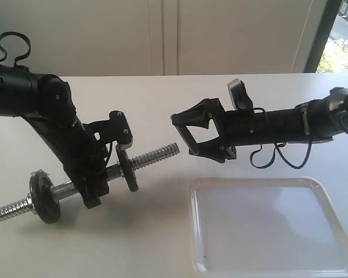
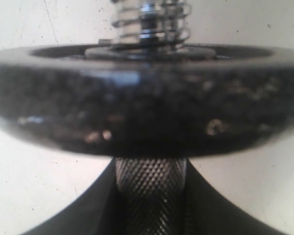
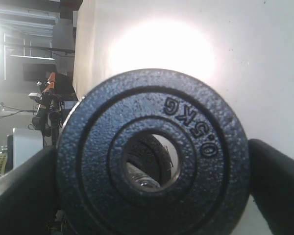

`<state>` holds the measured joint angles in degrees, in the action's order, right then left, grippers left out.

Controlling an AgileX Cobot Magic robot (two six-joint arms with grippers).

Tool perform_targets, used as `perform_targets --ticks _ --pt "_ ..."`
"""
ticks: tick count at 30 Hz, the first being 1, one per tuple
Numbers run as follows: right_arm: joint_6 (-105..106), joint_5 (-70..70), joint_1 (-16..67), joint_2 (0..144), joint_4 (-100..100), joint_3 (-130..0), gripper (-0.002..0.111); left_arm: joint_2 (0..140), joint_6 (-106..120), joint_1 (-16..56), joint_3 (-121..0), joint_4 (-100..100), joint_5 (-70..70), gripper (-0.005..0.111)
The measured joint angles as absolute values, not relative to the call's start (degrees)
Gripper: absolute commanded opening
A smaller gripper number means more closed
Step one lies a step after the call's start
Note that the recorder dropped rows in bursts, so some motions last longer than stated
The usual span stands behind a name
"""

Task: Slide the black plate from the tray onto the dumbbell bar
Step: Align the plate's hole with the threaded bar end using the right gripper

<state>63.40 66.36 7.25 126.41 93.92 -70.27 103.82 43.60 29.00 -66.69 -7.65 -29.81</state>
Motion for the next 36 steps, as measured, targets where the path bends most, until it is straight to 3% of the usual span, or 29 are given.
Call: perform_targets --ticks 36 --pt "62.6 66.4 9.4 126.4 93.7 -70.3 0.0 103.8 39.1 29.0 -66.7 -7.5 -28.6 0.0"
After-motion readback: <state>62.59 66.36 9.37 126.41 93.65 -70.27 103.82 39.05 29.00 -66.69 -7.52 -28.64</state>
